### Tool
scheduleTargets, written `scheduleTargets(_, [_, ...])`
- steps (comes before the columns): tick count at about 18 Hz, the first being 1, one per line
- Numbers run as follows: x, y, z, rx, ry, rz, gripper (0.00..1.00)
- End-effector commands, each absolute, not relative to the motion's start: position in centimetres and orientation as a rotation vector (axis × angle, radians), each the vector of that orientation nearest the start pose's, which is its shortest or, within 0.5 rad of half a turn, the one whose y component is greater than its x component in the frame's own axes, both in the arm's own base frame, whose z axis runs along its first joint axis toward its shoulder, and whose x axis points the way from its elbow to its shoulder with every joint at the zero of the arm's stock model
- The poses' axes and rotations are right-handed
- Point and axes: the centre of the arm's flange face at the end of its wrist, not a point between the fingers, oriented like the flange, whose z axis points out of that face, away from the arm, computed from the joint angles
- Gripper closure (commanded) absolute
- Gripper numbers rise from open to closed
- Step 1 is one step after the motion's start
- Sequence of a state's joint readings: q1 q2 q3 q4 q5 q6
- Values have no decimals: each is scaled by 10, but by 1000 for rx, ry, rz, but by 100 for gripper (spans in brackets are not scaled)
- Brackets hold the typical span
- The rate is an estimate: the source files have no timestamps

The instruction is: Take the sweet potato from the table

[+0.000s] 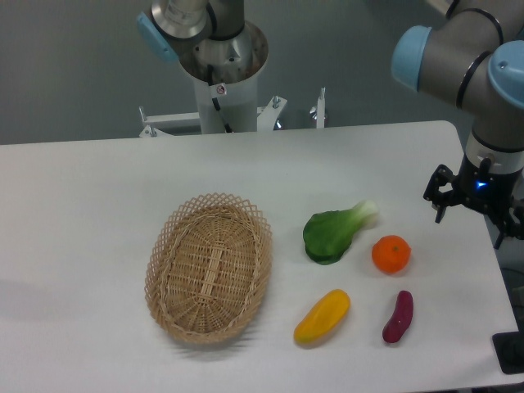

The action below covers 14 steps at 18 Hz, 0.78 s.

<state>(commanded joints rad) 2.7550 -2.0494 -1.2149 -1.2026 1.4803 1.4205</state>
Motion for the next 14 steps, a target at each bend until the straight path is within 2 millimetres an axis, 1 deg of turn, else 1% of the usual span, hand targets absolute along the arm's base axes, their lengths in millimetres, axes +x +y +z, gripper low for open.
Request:
scheduleTargets(2, [-598,398,416,-2952,374,309,0])
scheduleTargets(4, [-597,397,417,-2950,374,308,0])
scheduleTargets(10, [-595,397,408,-2957,335,285,0])
scheduleTargets(12, [-596,400,402,-2961,278,270,0])
scheduleTargets(13, [-595,405,400,-2959,264,272,0])
scheduleTargets(14, [-592,415,396,-2953,273,284,0])
